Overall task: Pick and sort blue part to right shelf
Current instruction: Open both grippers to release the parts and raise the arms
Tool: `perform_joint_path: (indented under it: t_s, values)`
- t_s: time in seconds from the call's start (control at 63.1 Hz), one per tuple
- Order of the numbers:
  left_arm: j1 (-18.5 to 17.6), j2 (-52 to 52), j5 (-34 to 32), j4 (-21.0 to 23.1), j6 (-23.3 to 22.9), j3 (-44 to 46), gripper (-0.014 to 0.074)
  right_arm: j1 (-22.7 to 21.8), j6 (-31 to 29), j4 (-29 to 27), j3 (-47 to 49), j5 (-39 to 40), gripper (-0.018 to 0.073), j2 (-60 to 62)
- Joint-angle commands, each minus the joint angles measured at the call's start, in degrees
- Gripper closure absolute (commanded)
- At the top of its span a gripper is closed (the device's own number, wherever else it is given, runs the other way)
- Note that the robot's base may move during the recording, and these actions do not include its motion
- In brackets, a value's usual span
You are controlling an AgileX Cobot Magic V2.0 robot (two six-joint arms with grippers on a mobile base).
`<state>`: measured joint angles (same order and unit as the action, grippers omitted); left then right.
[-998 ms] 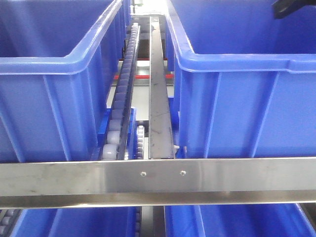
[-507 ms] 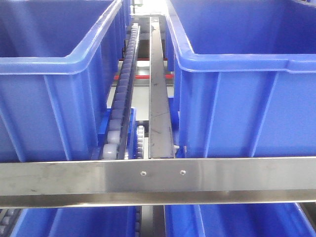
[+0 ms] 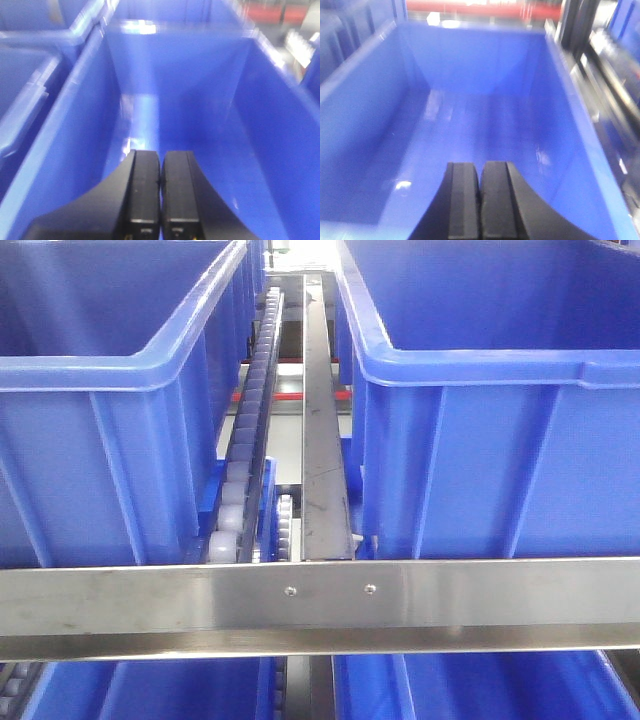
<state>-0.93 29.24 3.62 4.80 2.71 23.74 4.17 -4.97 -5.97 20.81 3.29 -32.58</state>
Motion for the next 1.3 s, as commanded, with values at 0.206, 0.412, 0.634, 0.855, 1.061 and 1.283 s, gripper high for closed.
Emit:
perform_joint_path:
  t_s: [0.206,0.412,0.634,0.855,1.061,1.283]
  values:
    - [0.0,-17.5,-4.9,0.5,0.0,-7.9,0.0463,-0.5,-0.2,-0.2,-5.3,5.9,0.0502,12.2]
    - [0.0,-21.6,-4.2,0.5,0.0,-8.5,0.0463,-0.5,-0.2,-0.2,-5.5,5.7,0.0502,14.0]
    - [0.0,-21.6,-4.2,0.5,0.0,-8.5,0.0463,-0.5,-0.2,-0.2,-5.5,5.5,0.0502,14.0]
    - [0.0,-21.6,-4.2,0.5,0.0,-8.5,0.0463,-0.5,-0.2,-0.2,-5.8,5.7,0.0502,14.1]
    - [0.0,-21.6,-4.2,0.5,0.0,-8.5,0.0463,-0.5,-0.2,-0.1,-8.9,5.2,0.0502,19.3]
    - [0.0,-21.6,-4.2,0.5,0.0,-8.5,0.0463,-0.5,-0.2,0.7,-17.1,5.6,0.0502,29.8]
